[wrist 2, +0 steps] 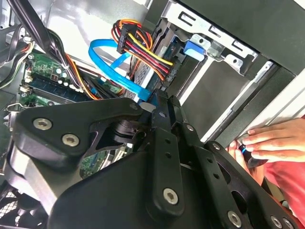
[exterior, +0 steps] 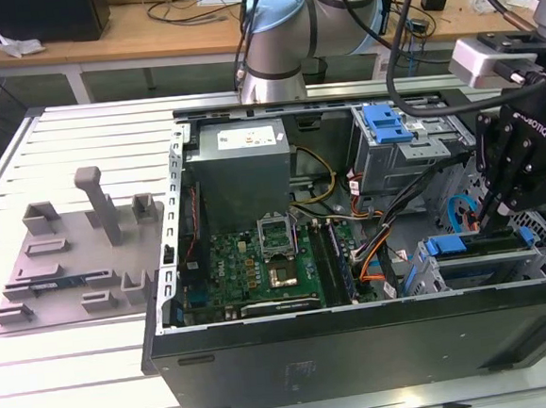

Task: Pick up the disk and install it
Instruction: 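Insert the second disk wire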

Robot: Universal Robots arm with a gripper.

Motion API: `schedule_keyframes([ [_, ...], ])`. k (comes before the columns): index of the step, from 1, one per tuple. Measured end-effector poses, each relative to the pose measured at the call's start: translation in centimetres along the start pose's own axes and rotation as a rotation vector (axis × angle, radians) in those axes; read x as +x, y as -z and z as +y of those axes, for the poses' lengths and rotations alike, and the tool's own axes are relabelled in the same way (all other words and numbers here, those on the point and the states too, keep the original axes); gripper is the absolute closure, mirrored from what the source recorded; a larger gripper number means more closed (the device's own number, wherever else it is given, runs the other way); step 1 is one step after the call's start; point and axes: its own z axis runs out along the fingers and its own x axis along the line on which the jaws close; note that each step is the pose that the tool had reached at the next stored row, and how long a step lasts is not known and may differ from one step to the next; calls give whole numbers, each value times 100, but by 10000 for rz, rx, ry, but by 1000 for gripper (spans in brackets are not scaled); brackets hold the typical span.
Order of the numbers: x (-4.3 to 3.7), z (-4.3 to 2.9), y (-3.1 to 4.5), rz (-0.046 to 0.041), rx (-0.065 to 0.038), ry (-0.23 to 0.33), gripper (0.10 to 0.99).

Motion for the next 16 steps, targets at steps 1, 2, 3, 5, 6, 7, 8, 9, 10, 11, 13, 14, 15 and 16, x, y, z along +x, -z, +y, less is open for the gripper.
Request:
schedule_keyframes([
  [1,0,-4,-2,-6,0,0,922],
  [2,0,-10,-4,-11,-1,1,922],
  [3,0,-10,-4,-10,-1,0,922],
  [5,0,-11,-10,-9,-1,0,922],
  [6,-1,-11,-18,-12,-1,0,922],
  [7,-2,-11,-25,-10,-1,0,922],
  [8,-3,-12,-32,-10,-1,0,922],
  [9,-4,-12,-40,-10,-1,0,922],
  [10,-5,-12,-47,-10,-1,0,922],
  [11,-6,-13,-56,-9,-1,0,922],
  [13,-7,-13,-68,-7,-1,0,922],
  [14,-7,-13,-68,-7,-1,0,922],
  [15,-7,-13,-70,-13,1,0,922],
  [16,-9,-14,-71,-18,3,1,922],
])
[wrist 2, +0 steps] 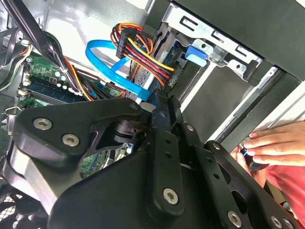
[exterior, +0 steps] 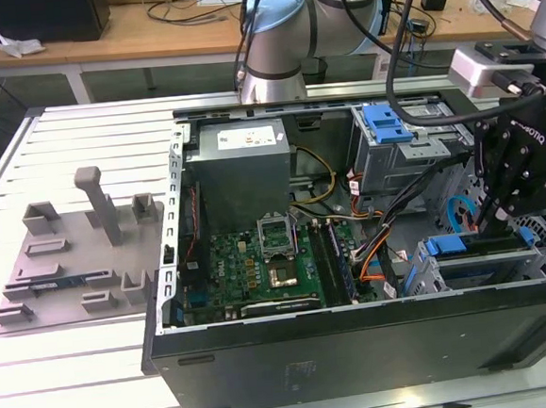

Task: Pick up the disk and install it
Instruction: 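Insert the second disk wire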

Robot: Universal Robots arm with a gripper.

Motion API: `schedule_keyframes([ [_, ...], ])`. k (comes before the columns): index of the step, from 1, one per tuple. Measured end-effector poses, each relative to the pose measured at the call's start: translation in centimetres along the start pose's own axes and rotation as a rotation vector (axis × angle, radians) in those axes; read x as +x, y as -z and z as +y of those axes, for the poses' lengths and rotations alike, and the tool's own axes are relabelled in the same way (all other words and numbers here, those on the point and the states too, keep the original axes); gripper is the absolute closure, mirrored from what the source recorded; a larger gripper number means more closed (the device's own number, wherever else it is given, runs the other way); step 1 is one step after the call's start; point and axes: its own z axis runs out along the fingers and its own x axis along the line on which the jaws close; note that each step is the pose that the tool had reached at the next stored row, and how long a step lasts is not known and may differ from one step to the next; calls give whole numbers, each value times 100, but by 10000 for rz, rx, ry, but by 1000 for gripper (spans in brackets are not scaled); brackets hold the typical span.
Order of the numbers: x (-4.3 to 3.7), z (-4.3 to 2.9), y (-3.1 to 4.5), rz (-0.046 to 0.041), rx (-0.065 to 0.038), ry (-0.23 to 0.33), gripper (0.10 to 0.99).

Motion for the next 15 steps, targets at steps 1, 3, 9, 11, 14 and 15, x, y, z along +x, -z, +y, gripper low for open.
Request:
schedule_keyframes([
  [1,-4,0,1,0,0,0,922],
  [3,-11,1,2,1,1,-1,922],
  [9,-24,-14,-3,2,0,-2,922],
  [11,-28,-15,-11,3,0,-1,922],
  [14,-35,-16,-27,2,1,-1,922],
  [15,-36,-16,-31,2,0,-1,922],
])
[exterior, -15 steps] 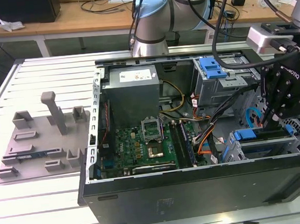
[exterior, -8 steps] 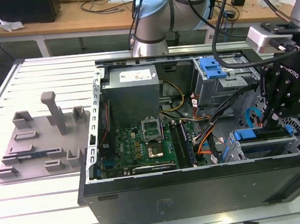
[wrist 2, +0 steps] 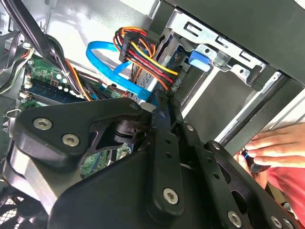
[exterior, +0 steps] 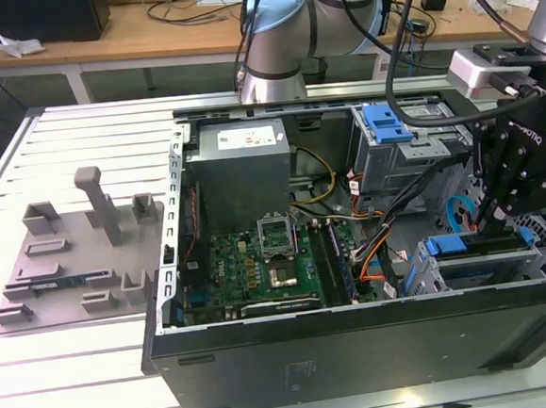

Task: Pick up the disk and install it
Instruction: 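Insert the second disk wire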

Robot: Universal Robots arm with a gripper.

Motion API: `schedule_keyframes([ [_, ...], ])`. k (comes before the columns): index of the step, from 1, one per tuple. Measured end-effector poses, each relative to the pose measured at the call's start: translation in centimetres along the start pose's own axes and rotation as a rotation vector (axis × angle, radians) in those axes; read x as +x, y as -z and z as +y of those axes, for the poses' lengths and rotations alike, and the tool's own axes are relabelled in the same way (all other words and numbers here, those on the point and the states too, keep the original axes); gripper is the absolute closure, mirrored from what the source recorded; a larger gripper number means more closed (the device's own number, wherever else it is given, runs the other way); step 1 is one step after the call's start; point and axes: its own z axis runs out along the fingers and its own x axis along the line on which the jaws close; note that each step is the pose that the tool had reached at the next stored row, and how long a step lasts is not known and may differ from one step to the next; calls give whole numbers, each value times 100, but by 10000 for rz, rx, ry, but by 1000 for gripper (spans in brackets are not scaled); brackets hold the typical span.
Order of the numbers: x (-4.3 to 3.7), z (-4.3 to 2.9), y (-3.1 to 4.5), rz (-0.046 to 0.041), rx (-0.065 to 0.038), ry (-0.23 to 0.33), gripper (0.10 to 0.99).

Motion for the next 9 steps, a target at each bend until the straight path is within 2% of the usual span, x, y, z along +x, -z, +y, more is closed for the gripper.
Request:
schedule_keyframes([
  [9,-7,-2,-55,2,0,0,922],
])
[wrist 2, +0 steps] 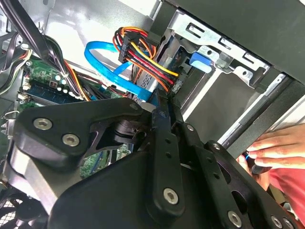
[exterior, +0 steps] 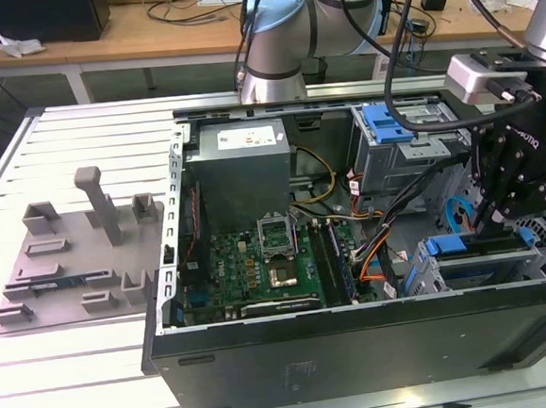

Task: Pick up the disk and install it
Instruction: 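Insert the second disk wire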

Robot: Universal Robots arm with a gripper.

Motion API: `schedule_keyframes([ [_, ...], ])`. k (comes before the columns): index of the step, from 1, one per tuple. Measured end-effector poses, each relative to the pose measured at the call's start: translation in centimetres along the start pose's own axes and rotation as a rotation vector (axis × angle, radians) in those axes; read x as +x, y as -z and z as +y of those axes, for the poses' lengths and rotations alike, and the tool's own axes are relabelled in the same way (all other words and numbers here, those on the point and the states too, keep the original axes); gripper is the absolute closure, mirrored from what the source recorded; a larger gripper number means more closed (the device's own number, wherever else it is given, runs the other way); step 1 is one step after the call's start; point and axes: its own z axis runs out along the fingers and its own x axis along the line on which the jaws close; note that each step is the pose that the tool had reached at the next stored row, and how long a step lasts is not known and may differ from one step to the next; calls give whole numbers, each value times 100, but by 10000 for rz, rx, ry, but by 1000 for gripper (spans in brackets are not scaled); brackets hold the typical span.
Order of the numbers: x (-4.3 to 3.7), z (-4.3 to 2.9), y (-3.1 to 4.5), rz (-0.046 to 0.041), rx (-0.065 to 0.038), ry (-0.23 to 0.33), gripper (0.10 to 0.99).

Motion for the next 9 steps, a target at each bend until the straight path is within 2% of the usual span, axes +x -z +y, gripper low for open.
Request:
schedule_keyframes([
  [9,-4,-1,-29,2,0,2,922],
])
